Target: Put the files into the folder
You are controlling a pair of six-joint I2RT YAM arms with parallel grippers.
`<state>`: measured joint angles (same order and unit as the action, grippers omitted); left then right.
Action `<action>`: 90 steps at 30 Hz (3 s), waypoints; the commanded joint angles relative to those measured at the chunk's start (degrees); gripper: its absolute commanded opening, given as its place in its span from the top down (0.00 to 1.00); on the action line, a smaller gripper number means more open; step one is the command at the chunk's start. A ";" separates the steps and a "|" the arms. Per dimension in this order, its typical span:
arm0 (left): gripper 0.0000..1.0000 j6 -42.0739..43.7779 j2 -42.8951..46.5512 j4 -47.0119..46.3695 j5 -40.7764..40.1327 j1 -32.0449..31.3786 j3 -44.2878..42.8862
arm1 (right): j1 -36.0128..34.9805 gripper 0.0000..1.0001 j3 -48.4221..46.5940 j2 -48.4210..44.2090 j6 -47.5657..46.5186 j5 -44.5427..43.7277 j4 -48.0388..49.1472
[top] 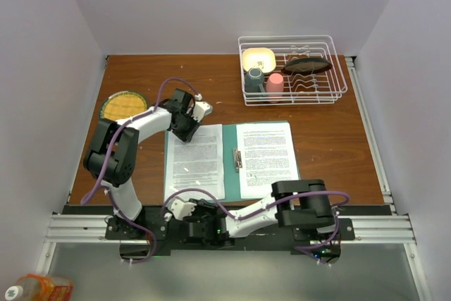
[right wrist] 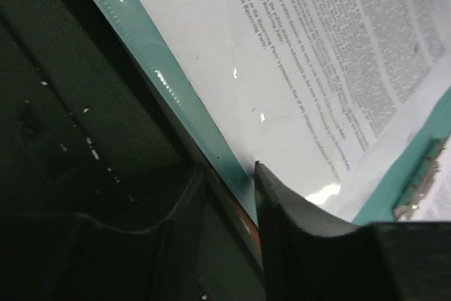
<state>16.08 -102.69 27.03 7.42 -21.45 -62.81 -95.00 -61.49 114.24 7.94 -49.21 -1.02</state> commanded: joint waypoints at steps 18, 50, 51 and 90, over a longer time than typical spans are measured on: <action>0.69 1.16 11.83 12.71 3.03 9.24 -13.14 | -0.18 0.51 4.64 -11.15 3.40 5.96 6.20; 0.71 0.97 -5.06 0.04 -0.92 1.68 -4.78 | 3.68 0.60 -1.26 0.30 3.21 8.17 9.80; 0.71 1.06 -5.06 0.13 -1.26 1.68 -4.52 | 3.68 0.62 -1.00 -0.50 3.48 7.99 9.81; 0.44 -8.43 21.31 8.83 8.04 33.67 -21.83 | 4.91 1.00 26.23 -52.91 34.98 -3.23 4.20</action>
<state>9.30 -81.65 35.81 12.23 11.88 -84.18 -90.21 -44.84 78.17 16.43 -42.41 8.23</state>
